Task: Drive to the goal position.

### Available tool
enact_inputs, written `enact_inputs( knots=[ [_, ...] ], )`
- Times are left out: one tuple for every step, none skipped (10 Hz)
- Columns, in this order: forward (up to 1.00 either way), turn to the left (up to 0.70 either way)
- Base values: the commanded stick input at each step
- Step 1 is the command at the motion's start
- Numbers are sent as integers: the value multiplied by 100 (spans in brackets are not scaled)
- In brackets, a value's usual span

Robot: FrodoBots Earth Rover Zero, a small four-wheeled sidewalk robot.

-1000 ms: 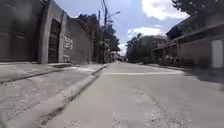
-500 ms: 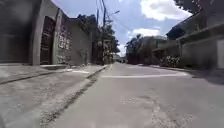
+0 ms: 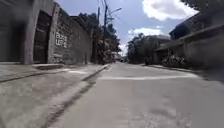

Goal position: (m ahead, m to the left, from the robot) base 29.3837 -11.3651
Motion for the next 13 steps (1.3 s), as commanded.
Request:
enact_inputs(
  knots=[
    [100, 0],
    [100, 0],
    [100, 0],
    [100, -6],
    [100, -22],
    [100, -37],
    [100, -34],
    [100, -5],
    [100, 0],
    [100, 0],
    [100, 0],
    [100, 0],
    [100, 0]
  ],
)
